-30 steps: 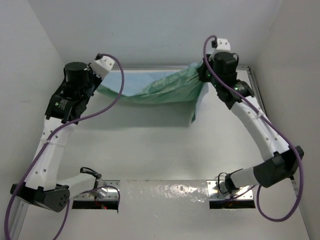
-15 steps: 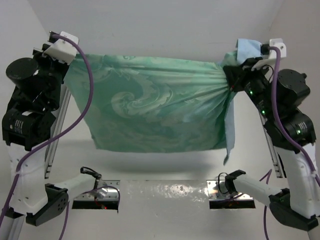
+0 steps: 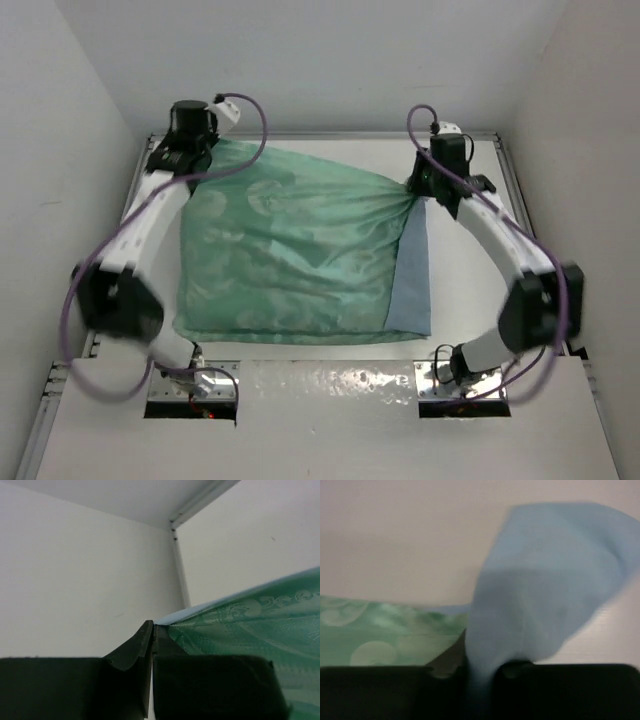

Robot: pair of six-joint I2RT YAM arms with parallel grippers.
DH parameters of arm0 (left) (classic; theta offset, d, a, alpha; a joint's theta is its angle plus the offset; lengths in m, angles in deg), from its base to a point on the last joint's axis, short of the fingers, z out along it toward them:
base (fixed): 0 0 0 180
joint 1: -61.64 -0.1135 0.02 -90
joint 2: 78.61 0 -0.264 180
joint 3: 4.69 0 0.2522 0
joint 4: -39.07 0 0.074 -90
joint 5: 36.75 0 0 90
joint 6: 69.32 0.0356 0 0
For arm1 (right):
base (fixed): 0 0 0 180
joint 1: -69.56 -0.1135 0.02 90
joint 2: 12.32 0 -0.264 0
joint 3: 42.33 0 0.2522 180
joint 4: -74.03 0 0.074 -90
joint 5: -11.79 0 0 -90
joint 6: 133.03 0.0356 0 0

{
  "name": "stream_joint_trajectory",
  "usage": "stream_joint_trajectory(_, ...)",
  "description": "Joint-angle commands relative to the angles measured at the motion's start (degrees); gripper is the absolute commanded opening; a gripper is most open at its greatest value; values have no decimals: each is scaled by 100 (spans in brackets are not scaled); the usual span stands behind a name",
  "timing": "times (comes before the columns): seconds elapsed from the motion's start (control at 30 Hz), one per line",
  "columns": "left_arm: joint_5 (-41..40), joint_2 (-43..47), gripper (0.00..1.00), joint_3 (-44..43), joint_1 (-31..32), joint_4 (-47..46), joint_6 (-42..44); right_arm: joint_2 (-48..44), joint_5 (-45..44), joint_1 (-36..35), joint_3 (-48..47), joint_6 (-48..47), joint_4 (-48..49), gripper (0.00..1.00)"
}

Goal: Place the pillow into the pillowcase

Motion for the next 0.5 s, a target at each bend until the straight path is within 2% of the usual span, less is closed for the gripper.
stream_joint_trajectory(0.0, -477, -2228, 0, -1201, -616, -1161, 190, 1532, -213, 1273, -876, 744, 608, 62)
stream_joint_trajectory(0.03, -557, -3312, 0, -1723, -714, -1064, -46, 1975, -195, 1372, -1635, 711, 486, 74)
stream_joint_trajectory(0.07, -593, -3802, 0, -2224, -793, -872, -196, 2432, -273, 1400, -2130, 675, 250, 84)
stream_joint_trajectory(0.1, -680, -4303, 15, -2804, -916, -400, -380, 2898, -770, 1400, -2744, 658, -596, 87)
stream_joint_trajectory(0.13, -664, -4717, 27, -3845, -934, -108, -522, 3720, -983, 1565, -3299, 614, -1066, 89)
stream_joint_trajectory(0.17, -594, -5373, 39, -4229, -934, 200, -706, 4050, -1159, 1593, -4279, 527, -1436, 90)
stream_joint_trajectory(0.2, -480, -5589, 53, -4520, -934, 551, -760, 4271, -1257, 1619, -4602, 439, -1858, 91)
stream_joint_trajectory(0.27, -400, -5714, 59, -4586, -934, 598, -769, 4414, -1197, 1733, -4834, 271, -1958, 91)
stream_joint_trajectory(0.37, -295, -5312, 66, -3945, -1083, 221, -734, 3890, -1136, 1883, -4257, 209, -1609, 84)
stream_joint_trajectory(0.4, -225, -5205, 67, -3830, -1092, 229, -769, 3695, -970, 1892, -4019, 157, -1485, 71)
stream_joint_trajectory(0.47, -75, -4942, 68, -3776, -1162, 534, -978, 3039, 196, 1866, -3228, -176, -1213, 60)
